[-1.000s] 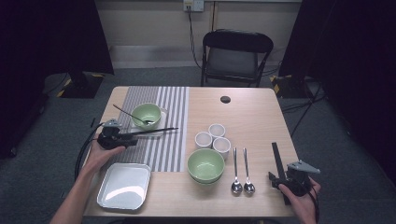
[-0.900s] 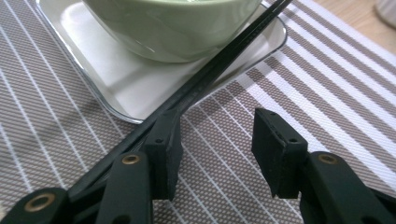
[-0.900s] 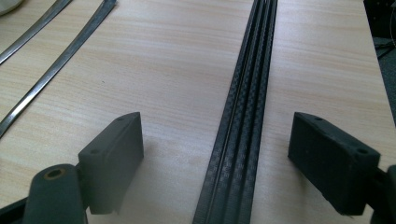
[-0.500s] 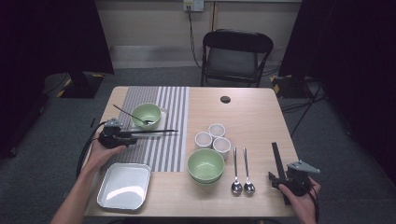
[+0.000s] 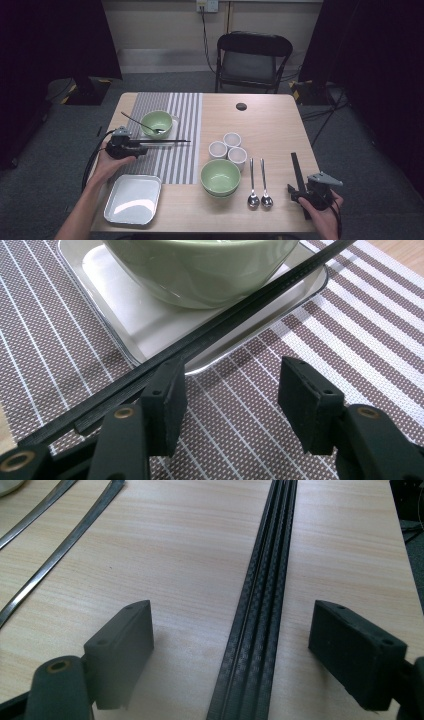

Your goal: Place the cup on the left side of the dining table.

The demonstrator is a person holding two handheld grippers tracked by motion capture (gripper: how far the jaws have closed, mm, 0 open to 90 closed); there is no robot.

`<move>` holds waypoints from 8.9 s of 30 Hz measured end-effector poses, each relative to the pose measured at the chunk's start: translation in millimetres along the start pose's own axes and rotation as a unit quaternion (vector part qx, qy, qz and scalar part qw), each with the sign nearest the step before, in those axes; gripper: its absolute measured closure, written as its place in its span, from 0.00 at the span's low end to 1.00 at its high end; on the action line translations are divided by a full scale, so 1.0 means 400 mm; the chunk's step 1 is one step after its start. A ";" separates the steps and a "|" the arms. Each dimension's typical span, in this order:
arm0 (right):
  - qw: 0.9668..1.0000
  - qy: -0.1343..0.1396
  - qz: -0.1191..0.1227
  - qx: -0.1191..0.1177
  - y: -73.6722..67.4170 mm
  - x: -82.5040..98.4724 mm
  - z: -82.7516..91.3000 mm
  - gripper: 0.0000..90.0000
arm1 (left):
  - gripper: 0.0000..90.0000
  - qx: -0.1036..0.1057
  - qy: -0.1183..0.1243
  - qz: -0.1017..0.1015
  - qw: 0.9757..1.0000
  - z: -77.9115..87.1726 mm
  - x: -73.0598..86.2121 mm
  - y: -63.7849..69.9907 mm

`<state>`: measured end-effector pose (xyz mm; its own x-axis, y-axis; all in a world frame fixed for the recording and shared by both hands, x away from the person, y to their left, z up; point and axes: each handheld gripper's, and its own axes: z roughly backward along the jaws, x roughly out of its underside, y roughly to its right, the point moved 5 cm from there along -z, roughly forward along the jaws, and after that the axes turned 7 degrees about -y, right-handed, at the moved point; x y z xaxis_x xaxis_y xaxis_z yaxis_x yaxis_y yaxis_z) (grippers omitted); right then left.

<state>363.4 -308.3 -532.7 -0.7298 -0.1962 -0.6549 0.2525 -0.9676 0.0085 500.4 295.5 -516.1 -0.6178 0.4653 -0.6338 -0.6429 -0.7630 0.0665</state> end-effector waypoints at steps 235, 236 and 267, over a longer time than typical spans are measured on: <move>1.000 0.000 0.003 -0.002 0.001 -0.003 -0.003 0.19 | 0.32 0.140 0.063 -0.096 0.983 0.039 -0.236 0.411; 1.000 0.000 0.004 -0.003 0.001 -0.004 -0.003 0.19 | 0.32 0.142 0.062 -0.095 0.983 0.037 -0.243 0.424; 1.000 0.000 0.009 -0.008 0.000 -0.007 -0.006 0.18 | 0.45 0.142 0.002 -0.077 0.987 -0.160 -0.346 0.458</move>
<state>367.1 -307.3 -532.9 -0.7248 -0.2137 -0.6550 0.2758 -0.9612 0.0084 497.0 62.4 -465.6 -0.5016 0.5635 -0.6564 -0.8303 -0.5266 0.1824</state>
